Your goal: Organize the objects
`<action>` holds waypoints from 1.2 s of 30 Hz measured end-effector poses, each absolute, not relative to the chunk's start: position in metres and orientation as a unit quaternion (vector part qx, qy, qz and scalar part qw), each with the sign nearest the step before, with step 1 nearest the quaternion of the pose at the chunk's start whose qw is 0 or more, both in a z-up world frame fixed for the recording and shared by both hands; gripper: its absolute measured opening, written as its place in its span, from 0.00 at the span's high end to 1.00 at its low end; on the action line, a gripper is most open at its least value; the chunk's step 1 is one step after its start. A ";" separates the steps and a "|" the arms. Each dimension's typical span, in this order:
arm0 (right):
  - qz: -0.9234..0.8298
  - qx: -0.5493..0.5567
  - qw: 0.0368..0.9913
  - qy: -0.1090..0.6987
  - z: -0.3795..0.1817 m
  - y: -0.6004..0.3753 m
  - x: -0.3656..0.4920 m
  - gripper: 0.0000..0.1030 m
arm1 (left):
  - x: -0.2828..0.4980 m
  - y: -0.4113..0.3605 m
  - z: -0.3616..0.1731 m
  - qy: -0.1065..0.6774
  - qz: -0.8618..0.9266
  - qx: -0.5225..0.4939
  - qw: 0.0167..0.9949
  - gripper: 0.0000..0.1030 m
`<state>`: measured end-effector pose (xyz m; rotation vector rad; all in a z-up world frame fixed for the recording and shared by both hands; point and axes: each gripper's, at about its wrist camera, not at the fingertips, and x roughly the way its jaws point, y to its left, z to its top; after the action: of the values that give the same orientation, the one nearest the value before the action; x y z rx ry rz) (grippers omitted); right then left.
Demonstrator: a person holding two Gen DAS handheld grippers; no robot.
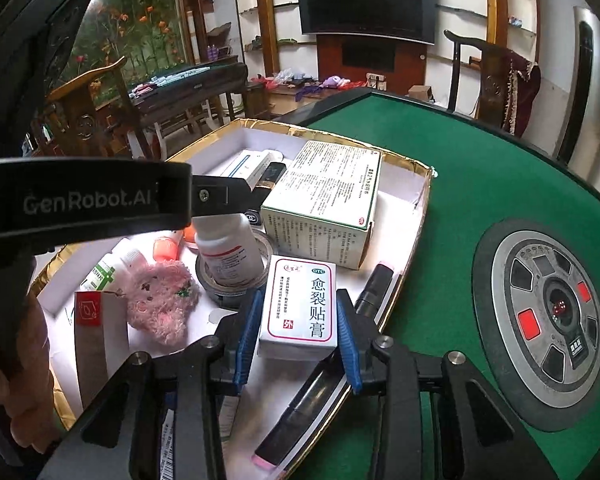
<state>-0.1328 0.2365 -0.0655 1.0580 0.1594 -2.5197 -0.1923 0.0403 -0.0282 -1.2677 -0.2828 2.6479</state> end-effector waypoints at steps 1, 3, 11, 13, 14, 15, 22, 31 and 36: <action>-0.904 0.374 0.197 0.062 -0.065 0.236 -0.132 0.62 | -0.192 0.040 -0.028 -0.091 0.896 -0.425 0.091 0.66; -0.908 0.367 0.190 0.067 -0.061 0.237 -0.130 0.61 | -0.191 0.038 -0.026 -0.090 0.900 -0.418 0.082 0.66; -0.907 0.363 0.211 0.040 -0.051 0.242 -0.127 0.51 | -0.191 0.034 -0.022 -0.085 0.908 -0.405 0.062 0.66; -0.908 0.358 0.214 0.037 -0.049 0.240 -0.125 0.48 | -0.191 0.035 -0.021 -0.084 0.909 -0.404 0.060 0.66; -0.908 0.354 0.220 0.032 -0.047 0.240 -0.123 0.48 | -0.190 0.035 -0.021 -0.083 0.910 -0.402 0.060 0.66; -0.910 0.351 0.221 0.029 -0.045 0.241 -0.121 0.46 | -0.190 0.036 -0.020 -0.081 0.911 -0.401 0.060 0.66; -0.914 0.341 0.218 0.010 -0.039 0.253 -0.110 0.29 | -0.188 0.039 -0.018 -0.080 0.915 -0.391 0.064 0.63; -0.927 0.315 0.204 -0.013 -0.026 0.278 -0.083 0.23 | -0.170 0.045 0.002 -0.069 0.942 -0.324 0.056 0.30; -0.936 0.290 0.201 -0.012 -0.018 0.287 -0.067 0.12 | -0.153 0.051 0.017 -0.051 0.961 -0.269 0.042 0.30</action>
<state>-0.0667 0.2870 -0.0182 0.8095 -0.0341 -2.6132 -0.1526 0.0509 0.0165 -0.8238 -0.1564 2.9393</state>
